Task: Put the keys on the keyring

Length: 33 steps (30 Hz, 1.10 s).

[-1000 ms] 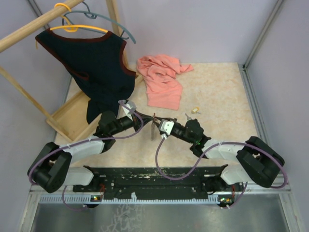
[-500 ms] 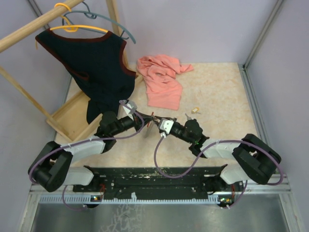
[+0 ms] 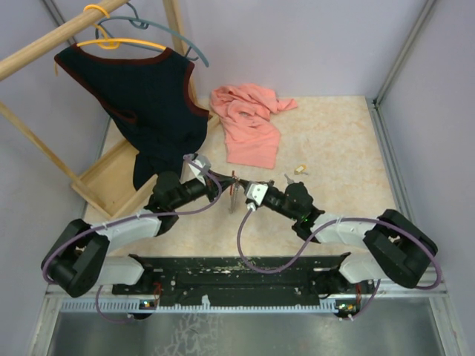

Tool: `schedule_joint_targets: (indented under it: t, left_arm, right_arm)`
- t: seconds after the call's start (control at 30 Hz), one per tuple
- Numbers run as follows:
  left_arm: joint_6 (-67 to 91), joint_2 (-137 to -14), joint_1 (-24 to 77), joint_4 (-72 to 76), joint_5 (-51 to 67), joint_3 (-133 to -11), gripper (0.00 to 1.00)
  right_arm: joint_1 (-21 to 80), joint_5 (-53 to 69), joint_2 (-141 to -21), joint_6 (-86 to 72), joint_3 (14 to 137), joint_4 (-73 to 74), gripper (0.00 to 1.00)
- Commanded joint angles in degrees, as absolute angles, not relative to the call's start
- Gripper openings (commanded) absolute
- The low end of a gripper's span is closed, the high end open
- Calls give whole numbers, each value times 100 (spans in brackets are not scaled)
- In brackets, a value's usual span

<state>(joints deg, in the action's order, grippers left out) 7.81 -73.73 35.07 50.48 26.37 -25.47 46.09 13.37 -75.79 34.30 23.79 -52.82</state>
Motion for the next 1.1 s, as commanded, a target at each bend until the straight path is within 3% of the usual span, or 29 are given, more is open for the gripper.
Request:
schedule_joint_targets:
  t: [0.0, 0.3, 0.57, 0.73, 1.07]
  left_arm:
    - [951, -7176, 3582, 5538, 2707, -2468, 0]
    - [1688, -7426, 3577, 6663, 2329, -2179, 0]
    - [1477, -7405, 3577, 6733, 2389, -2006, 1]
    - [1089, -7187, 3577, 6218, 2459, -1916, 21]
    - [392, -7052, 3526, 5247, 2791, -2173, 40]
  right_arm:
    - [4547, 1391, -7397, 3790, 2679, -4909, 0]
    - [4769, 1721, -7456, 4556, 2822, -4356, 0]
    - [4740, 1445, -7263, 4886, 3012, -3816, 0]
    - [4737, 1393, -6977, 5244, 3282, -3046, 0]
    - [4737, 1579, -6740, 5729, 3730, -1949, 0]
